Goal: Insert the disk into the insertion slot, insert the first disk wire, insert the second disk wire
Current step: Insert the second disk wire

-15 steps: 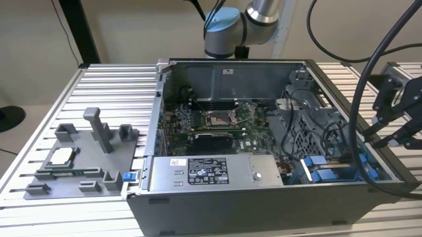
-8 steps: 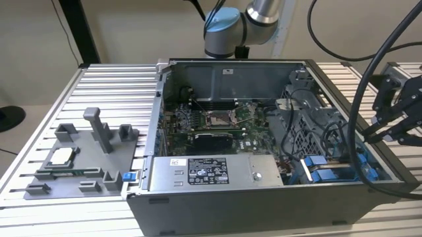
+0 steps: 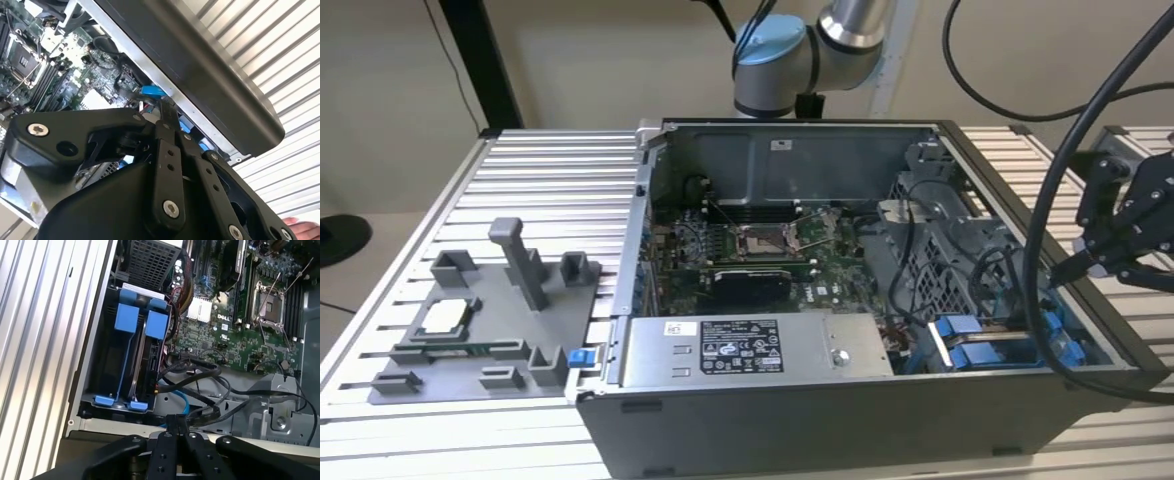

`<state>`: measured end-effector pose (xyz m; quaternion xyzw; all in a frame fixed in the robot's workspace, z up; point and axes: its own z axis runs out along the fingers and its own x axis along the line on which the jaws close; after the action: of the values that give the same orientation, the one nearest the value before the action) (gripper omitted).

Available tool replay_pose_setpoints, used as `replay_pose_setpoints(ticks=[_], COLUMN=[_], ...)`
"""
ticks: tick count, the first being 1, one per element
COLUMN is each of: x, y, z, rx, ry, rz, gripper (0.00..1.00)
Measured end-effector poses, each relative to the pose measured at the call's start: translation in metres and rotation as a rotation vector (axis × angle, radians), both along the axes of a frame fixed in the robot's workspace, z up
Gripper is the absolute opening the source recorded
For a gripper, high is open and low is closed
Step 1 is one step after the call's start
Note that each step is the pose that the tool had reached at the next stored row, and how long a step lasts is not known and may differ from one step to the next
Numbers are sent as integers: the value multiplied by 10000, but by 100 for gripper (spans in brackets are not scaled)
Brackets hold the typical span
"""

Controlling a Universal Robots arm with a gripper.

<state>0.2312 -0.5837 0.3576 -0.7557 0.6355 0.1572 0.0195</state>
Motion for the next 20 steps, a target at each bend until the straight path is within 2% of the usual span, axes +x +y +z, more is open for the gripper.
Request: replay_pose_setpoints(ticks=[6, 7, 11, 14, 20], x=[0, 0, 0, 0, 0], y=[-2, -2, -8, -48, -132], z=[0, 0, -2, 22, 23], rx=[32, 32, 32, 92, 220], ry=[0, 0, -1, 4, 4], rz=[0, 0, 0, -1, 15], gripper=[0, 100, 100, 100, 100])
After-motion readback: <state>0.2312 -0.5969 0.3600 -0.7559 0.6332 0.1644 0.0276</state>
